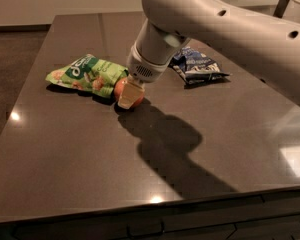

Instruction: Move apple near green rice chip bag

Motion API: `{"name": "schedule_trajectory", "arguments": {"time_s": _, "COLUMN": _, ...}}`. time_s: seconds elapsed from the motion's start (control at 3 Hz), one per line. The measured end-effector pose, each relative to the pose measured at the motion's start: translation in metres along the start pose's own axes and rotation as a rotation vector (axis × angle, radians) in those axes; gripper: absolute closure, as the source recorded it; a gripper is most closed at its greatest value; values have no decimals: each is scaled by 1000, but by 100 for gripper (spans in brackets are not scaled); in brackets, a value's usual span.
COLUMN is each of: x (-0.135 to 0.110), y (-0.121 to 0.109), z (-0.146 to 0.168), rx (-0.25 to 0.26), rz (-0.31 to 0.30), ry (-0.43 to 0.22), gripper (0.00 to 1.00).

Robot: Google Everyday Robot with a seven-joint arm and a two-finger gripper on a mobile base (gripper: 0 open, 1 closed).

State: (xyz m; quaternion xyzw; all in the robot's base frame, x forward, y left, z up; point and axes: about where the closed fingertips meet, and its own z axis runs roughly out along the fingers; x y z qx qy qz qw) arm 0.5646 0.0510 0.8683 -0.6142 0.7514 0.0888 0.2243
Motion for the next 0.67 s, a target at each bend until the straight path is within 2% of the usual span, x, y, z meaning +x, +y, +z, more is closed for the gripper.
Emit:
{"name": "schedule_trajectory", "arguments": {"time_s": 0.33, "x": -1, "y": 1, "z": 0, "rx": -1, "rz": -2, "ry": 1, "gripper": 0}}
{"name": "schedule_trajectory", "arguments": {"time_s": 0.67, "x": -1, "y": 1, "z": 0, "rx": -1, "rz": -2, "ry": 1, "gripper": 0}}
